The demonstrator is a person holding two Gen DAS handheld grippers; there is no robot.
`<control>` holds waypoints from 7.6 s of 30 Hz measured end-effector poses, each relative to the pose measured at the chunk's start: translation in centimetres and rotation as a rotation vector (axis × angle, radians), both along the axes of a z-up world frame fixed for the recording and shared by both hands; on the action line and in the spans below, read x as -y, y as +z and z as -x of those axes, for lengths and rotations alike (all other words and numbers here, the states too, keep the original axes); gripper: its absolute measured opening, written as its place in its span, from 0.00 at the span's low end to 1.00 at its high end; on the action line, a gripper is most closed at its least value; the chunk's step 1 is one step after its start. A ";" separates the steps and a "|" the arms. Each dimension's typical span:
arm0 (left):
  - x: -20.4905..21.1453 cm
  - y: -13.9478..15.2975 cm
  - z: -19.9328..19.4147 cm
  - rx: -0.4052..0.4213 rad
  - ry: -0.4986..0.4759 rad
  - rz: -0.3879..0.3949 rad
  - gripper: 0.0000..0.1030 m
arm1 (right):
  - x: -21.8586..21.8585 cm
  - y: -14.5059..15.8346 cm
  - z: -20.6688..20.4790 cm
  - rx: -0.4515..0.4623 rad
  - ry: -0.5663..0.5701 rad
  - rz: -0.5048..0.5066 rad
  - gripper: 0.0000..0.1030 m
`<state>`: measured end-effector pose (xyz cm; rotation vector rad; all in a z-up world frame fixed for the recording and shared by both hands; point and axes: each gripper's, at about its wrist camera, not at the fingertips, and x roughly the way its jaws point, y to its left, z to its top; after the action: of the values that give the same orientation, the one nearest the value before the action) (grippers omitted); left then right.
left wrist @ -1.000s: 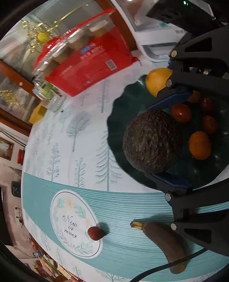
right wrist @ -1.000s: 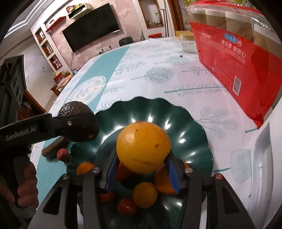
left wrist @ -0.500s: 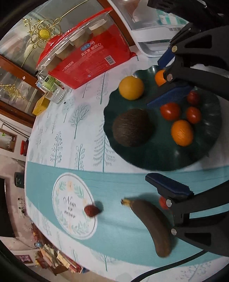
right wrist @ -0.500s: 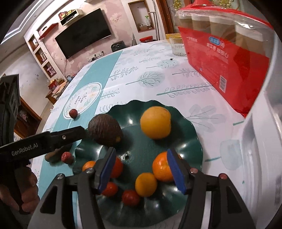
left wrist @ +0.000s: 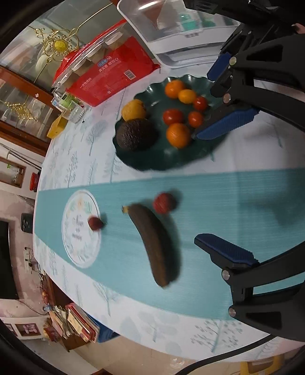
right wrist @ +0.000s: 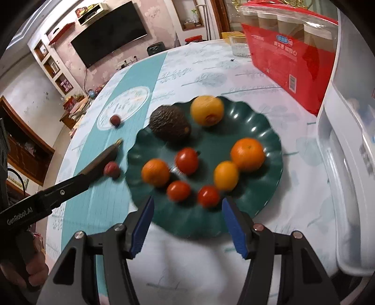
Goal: Organize fruits
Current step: 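Withdraw both open tools from the plate toward the cucumber, then grasp the dark cucumber with the left tool while the right tool grasps the red lychee, then carry the cucumber and lychee onto the green plate and open both tools, then move the left tool to the small red date and grasp it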
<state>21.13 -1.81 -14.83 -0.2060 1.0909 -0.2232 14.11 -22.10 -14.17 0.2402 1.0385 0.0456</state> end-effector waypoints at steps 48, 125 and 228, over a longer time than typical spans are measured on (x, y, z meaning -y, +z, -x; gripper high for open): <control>-10.0 -1.3 -10.1 -0.080 -0.482 -0.160 0.86 | -18.8 -1.5 -2.2 0.185 -0.065 0.279 0.59; -7.3 -0.9 -7.8 -0.105 -0.394 0.143 0.31 | -13.7 -1.6 3.5 0.096 -0.181 0.179 0.30; -3.2 -1.9 -22.3 -0.021 -0.235 0.015 0.77 | 0.6 -0.5 -2.2 -0.187 -0.323 0.002 0.63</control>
<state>43.44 1.38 -16.76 -0.0927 1.1340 -0.4405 16.27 -22.67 -14.70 0.4132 1.1744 -0.2740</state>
